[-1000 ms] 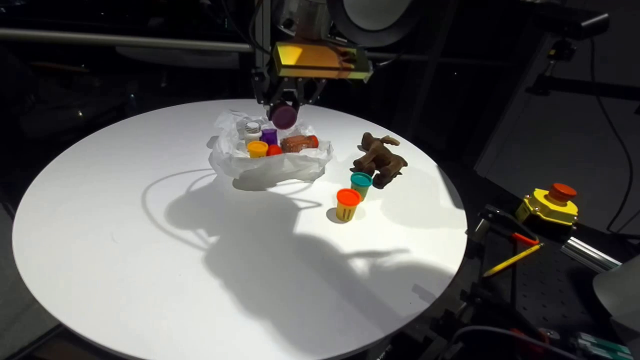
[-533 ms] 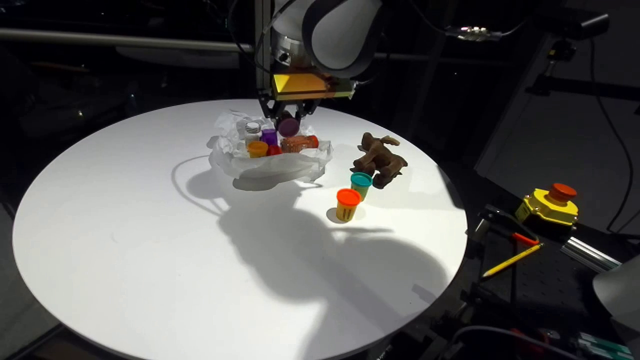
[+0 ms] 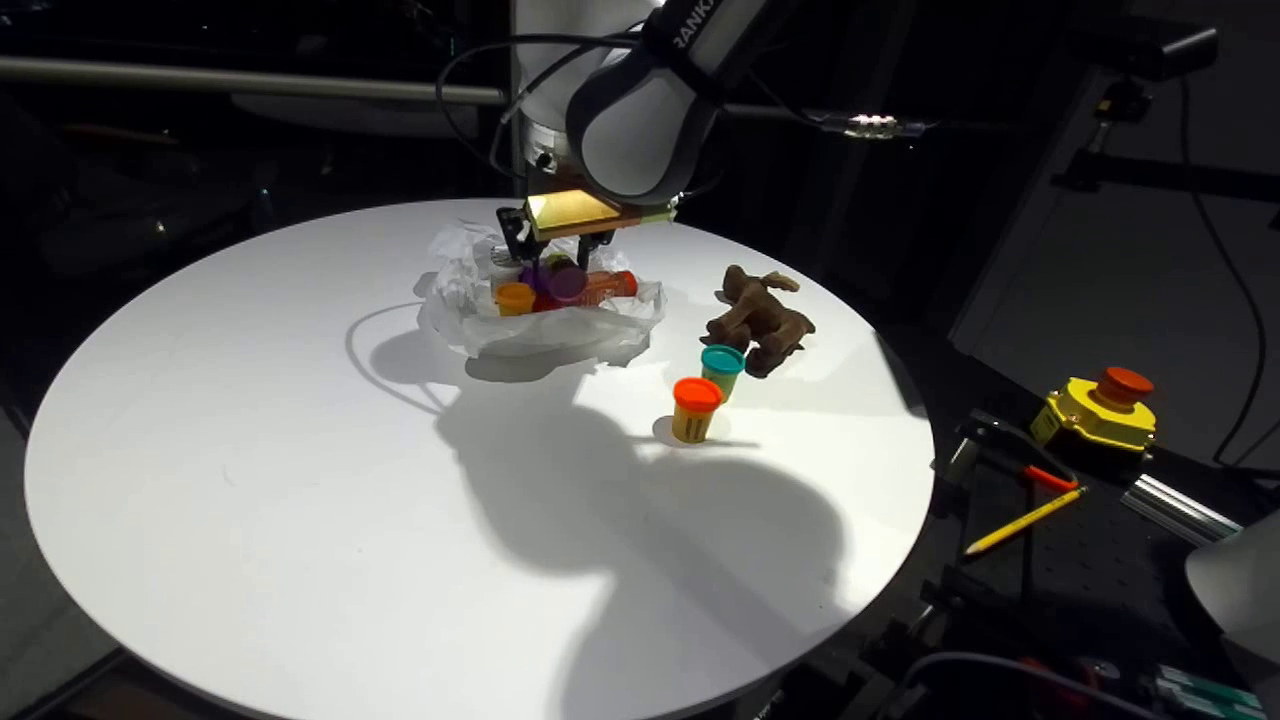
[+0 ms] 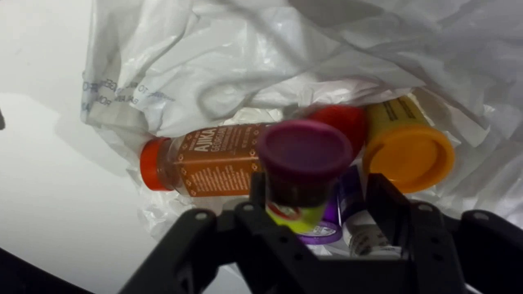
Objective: Place the container, strawberry toy and moose toy inside the white plastic bag
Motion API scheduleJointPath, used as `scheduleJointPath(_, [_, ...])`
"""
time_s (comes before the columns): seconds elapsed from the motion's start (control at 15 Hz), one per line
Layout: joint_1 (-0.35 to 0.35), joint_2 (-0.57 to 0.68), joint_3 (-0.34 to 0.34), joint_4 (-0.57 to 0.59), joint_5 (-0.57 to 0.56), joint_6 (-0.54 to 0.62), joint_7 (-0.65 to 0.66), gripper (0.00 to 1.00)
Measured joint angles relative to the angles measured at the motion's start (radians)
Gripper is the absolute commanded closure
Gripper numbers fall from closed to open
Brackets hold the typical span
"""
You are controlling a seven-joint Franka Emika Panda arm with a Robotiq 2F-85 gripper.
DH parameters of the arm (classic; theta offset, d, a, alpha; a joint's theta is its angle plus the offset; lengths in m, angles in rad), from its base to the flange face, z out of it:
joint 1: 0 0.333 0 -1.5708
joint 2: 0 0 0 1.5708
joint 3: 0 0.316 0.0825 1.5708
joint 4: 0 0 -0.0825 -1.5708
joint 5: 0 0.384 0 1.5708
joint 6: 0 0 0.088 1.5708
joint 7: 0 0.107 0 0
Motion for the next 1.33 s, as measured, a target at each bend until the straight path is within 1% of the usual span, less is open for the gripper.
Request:
scheduleJointPath(0.07, [0.007, -0.006, -0.003, 0.000, 0.000, 0.000, -0.006, 0.00])
scheduleJointPath(0.2, [0.035, -0.034, -0.018, -0.011, -0.009, -0.010, -0.010, 0.00])
scheduleJointPath(0.33, [0.067, -0.090, -0.025, -0.052, -0.017, -0.027, -0.009, 0.00])
scheduleJointPath(0.6, [0.123, -0.271, 0.001, -0.230, -0.025, -0.097, 0.008, 0.00])
scheduleJointPath(0.8, [0.145, -0.415, 0.038, -0.389, -0.086, -0.164, 0.076, 0.00])
scheduleJointPath(0.93, [0.137, -0.497, 0.083, -0.493, -0.115, -0.205, 0.115, 0.00])
scheduleJointPath(1.07, [0.106, -0.558, 0.148, -0.587, -0.117, -0.216, 0.123, 0.00])
scheduleJointPath(1.2, [0.063, -0.587, 0.209, -0.662, -0.116, -0.193, 0.124, 0.00])
scheduleJointPath(1.33, [0.022, -0.586, 0.247, -0.718, -0.116, -0.132, 0.124, 0.00])
